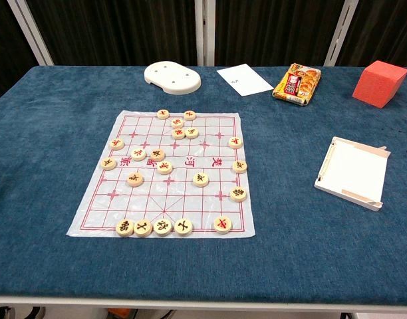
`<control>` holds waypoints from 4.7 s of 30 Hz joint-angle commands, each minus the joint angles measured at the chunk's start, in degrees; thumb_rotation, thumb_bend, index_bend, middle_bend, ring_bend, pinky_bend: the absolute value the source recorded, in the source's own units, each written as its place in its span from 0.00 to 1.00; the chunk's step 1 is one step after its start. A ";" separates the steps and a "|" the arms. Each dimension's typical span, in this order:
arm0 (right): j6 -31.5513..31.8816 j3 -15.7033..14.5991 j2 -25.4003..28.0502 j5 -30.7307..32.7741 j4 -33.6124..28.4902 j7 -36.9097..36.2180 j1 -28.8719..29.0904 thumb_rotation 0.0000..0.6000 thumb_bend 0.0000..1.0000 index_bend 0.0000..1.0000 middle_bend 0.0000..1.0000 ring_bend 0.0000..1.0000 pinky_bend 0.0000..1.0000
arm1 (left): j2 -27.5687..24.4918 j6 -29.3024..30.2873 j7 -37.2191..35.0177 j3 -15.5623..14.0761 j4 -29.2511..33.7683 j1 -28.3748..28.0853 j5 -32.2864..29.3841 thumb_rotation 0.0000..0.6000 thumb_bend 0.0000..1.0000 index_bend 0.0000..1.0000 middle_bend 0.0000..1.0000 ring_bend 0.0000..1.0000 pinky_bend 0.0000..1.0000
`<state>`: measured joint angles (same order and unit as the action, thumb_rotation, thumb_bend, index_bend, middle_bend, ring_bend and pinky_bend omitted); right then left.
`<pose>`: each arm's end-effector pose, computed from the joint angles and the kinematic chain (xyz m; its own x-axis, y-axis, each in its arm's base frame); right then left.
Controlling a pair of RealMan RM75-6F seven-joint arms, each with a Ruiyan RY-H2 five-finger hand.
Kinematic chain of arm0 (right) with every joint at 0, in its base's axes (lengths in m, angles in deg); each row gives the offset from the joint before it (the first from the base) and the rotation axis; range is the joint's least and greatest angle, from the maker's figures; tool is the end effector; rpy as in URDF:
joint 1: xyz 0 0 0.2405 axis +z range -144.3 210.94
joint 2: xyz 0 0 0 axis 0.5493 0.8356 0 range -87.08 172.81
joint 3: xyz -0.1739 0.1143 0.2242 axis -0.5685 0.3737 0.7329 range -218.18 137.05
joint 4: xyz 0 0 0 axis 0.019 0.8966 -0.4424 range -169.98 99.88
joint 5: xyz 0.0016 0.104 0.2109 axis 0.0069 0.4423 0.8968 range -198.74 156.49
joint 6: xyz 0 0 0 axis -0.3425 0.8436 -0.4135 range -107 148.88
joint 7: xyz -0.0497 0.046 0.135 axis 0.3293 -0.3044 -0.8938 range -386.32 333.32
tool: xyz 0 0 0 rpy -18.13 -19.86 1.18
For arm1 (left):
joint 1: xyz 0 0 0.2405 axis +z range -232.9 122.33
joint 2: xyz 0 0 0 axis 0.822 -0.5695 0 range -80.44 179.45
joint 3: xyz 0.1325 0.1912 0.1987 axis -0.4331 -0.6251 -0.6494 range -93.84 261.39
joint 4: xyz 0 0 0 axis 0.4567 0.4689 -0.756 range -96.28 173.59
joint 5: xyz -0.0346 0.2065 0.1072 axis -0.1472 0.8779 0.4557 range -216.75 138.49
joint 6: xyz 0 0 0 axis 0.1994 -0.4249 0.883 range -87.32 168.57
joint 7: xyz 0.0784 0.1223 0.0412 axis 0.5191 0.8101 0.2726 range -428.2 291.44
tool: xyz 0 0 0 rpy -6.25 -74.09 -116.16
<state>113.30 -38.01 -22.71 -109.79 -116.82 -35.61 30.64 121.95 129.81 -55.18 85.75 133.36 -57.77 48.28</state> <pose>-0.4091 -0.1419 0.1825 0.4023 0.0703 0.9128 -0.9151 0.0585 0.3988 -0.3423 0.1739 0.1079 0.4375 -0.0288 0.8988 0.8992 0.0068 -0.4375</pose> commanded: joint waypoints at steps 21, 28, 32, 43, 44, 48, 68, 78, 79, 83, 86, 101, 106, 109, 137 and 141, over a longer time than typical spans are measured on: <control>1.41 0.39 1.57 0.09 -1.34 -0.15 -0.67 1.00 0.13 0.00 0.00 0.00 0.00 | 1.02 -25.09 -2.47 8.27 5.68 -21.43 -1.72 1.00 0.20 0.09 0.10 0.00 0.05; 2.15 0.39 1.44 0.43 0.07 -2.01 -1.40 1.00 0.13 0.00 0.00 0.00 0.00 | 10.95 -37.57 -4.39 11.99 -4.79 -32.79 -8.87 1.00 0.21 0.12 0.10 0.00 0.06; 2.11 0.48 1.41 0.69 0.76 -2.89 -1.54 1.00 0.13 0.00 0.00 0.00 0.00 | 15.66 -40.46 -5.29 12.19 -10.88 -36.13 -10.93 1.00 0.21 0.14 0.11 0.00 0.06; 1.36 0.65 0.94 1.62 2.60 -4.66 -1.73 1.00 0.13 0.00 0.00 0.00 0.00 | 24.58 -43.07 -10.74 10.65 -24.23 -40.46 -12.46 1.00 0.21 0.20 0.11 0.00 0.06; 1.30 0.68 0.92 1.73 2.75 -4.79 -1.75 1.00 0.13 0.00 0.00 0.00 0.00 | 24.76 -42.96 -11.16 10.54 -24.34 -40.41 -12.61 1.00 0.21 0.21 0.11 0.00 0.06; 0.84 0.69 0.78 1.88 3.30 -5.05 -1.66 1.00 0.13 0.00 0.00 0.00 0.00 | 25.39 -42.28 -12.41 9.99 -24.15 -40.19 -13.10 1.00 0.21 0.25 0.11 0.00 0.06; -0.35 0.77 0.59 2.57 4.39 -5.45 -1.65 1.00 0.13 0.00 0.00 0.00 0.00 | 30.52 -42.92 -16.01 8.66 -31.89 -42.48 -13.46 1.00 0.21 0.44 0.13 0.00 0.06; -0.82 0.82 0.37 2.83 4.96 -5.59 -1.61 1.00 0.13 0.00 0.00 0.00 0.00 | 31.02 -42.99 -17.32 7.89 -33.75 -43.35 -12.26 1.00 0.22 0.49 0.14 0.00 0.06; -0.82 0.82 0.36 2.83 4.96 -5.58 -1.62 1.00 0.13 0.00 0.00 0.00 0.00 | 31.08 -43.09 -17.47 7.91 -33.89 -43.44 -12.30 1.00 0.22 0.49 0.14 0.00 0.06; -0.81 0.84 0.39 2.87 4.96 -5.53 -1.68 1.00 0.13 0.00 0.00 0.00 0.00 | 31.26 -43.00 -17.96 7.96 -34.38 -43.67 -12.26 1.00 0.22 0.49 0.14 0.00 0.06; -0.82 0.86 0.42 2.85 4.90 -5.48 -1.67 1.00 0.13 0.00 0.00 0.00 0.00 | 31.22 -43.08 -18.14 7.87 -34.48 -43.76 -12.27 1.00 0.22 0.49 0.14 0.00 0.06; -1.23 0.94 0.18 2.99 5.09 -5.34 -1.54 1.00 0.13 0.00 0.00 0.00 0.00 | 30.94 -44.21 -18.05 7.19 -34.53 -44.36 -12.47 1.00 0.31 0.53 0.14 0.00 0.06; -1.19 0.99 0.20 3.02 5.13 -5.38 -1.56 1.00 0.13 0.00 0.00 0.00 0.00 | 30.62 -43.77 -18.38 7.21 -34.04 -44.37 -12.23 1.00 0.33 0.54 0.14 0.00 0.06; -1.14 1.00 0.21 3.00 5.16 -5.38 -1.57 1.00 0.13 0.00 0.00 0.00 0.00 | 30.12 -43.33 -18.20 7.30 -33.36 -44.35 -12.13 1.00 0.33 0.54 0.14 0.00 0.06; -1.19 1.27 -0.05 3.55 5.99 -5.99 -1.80 1.00 0.13 0.00 0.00 0.00 0.00 | 33.17 -51.14 -21.85 12.01 -45.10 -51.20 -16.43 1.00 0.34 0.53 0.14 0.00 0.06; -2.03 1.54 0.07 4.20 6.22 -5.89 -1.51 1.00 0.13 0.00 0.00 0.00 0.00 | 34.88 -52.47 -24.24 11.95 -49.18 -52.20 -16.04 1.00 0.34 0.53 0.15 0.00 0.06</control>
<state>111.35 -36.53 -22.67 -105.66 -110.64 -41.51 29.07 155.94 78.08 -78.29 97.64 85.52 -109.34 32.08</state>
